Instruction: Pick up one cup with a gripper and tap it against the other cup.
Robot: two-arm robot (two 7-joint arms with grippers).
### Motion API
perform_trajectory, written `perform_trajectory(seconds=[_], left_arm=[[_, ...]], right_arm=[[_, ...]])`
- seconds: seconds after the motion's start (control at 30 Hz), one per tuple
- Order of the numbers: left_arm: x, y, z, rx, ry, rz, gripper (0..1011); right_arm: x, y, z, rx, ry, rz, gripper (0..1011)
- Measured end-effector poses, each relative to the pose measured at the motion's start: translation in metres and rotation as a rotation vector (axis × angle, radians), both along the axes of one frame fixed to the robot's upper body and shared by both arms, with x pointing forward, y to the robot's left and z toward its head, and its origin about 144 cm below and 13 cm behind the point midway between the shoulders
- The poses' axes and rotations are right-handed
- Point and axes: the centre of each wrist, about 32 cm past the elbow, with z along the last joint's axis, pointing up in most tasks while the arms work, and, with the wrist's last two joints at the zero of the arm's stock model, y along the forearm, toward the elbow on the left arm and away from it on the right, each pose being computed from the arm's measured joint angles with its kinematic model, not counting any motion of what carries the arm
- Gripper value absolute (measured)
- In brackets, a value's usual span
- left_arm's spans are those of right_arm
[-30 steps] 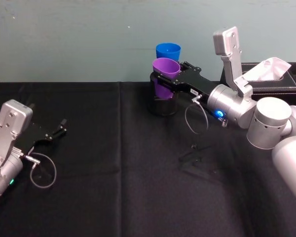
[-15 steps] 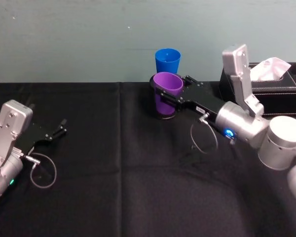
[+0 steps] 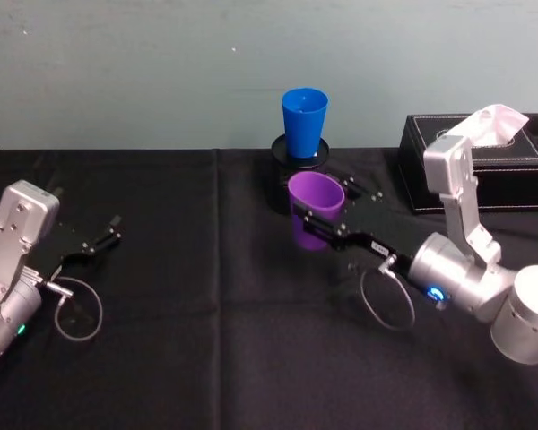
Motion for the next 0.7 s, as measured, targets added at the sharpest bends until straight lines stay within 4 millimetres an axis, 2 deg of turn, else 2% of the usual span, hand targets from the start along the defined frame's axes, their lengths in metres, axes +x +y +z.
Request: perform_trajectory(seconds=[0.3,0.7], left_arm=[[0.000,0.000,0.000,0.000,0.000,0.000,1000],[0.000,0.000,0.000,0.000,0.000,0.000,1000]], right_arm=[[-0.018,-0.005,-0.027,-0.007,-0.020,-0.012,724],[-0.030,-0.011,-0.049,-0.008,0.003,-0.014,724]])
